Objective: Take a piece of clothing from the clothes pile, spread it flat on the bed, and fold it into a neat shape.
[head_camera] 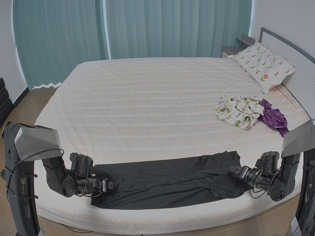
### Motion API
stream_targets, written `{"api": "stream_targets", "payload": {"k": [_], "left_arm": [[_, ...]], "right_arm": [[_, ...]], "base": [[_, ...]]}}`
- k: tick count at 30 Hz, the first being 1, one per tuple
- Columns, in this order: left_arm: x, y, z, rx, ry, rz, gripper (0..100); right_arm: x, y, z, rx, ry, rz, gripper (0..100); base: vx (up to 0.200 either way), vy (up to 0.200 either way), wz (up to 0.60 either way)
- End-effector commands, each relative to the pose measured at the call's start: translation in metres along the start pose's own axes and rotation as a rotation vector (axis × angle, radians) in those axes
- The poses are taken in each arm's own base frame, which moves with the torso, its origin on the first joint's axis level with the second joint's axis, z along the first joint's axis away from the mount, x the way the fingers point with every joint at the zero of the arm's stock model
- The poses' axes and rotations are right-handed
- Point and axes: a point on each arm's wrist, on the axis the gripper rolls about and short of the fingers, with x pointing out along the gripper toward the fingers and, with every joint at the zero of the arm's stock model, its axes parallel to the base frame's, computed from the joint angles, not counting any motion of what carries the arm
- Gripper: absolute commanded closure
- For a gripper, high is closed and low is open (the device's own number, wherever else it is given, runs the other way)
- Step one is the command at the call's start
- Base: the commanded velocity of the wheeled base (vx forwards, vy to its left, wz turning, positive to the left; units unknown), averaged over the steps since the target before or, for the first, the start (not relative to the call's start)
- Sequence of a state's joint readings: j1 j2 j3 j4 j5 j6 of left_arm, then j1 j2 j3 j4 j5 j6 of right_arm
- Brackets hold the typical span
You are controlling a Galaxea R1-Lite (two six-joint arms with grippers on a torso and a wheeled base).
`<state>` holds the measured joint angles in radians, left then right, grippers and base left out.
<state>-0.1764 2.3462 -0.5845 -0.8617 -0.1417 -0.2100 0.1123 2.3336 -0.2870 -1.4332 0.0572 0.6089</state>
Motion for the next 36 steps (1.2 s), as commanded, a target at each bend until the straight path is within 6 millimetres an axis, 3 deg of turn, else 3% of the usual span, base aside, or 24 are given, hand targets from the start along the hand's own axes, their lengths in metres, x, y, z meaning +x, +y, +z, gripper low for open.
{"api": "stream_targets", "payload": {"k": [1,5,6,15,29,32,36], "left_arm": [[-0.007,-0.007,0.001,0.016,-0.006,-0.011,0],[-0.007,-0.01,0.004,0.022,-0.017,-0.008,0],[-0.007,-0.009,0.004,0.022,-0.016,-0.005,100],[-0.01,-0.007,0.0,0.012,-0.006,0.011,100],[-0.05,0.007,0.019,-0.042,-0.059,0.087,100],[-0.071,0.014,0.031,-0.069,-0.106,0.107,100],[-0.083,0.029,0.04,-0.115,-0.125,0.141,100]], "right_arm": [[0.001,-0.002,-0.004,-0.003,0.01,-0.005,0],[0.001,-0.002,-0.004,-0.003,0.009,-0.004,0],[0.001,-0.002,-0.004,-0.003,0.009,-0.004,0],[0.001,-0.002,-0.004,-0.003,0.009,-0.004,0],[0.001,-0.002,-0.002,0.0,0.0,-0.003,0],[0.0,-0.002,-0.002,0.0,-0.003,-0.002,0],[0.0,-0.002,-0.002,0.0,-0.002,-0.001,0]], "base": [[0.0,0.0,0.0],[0.0,0.0,0.0],[0.0,0.0,0.0],[0.0,0.0,0.0],[0.0,0.0,0.0],[0.0,0.0,0.0],[0.0,0.0,0.0]]}}
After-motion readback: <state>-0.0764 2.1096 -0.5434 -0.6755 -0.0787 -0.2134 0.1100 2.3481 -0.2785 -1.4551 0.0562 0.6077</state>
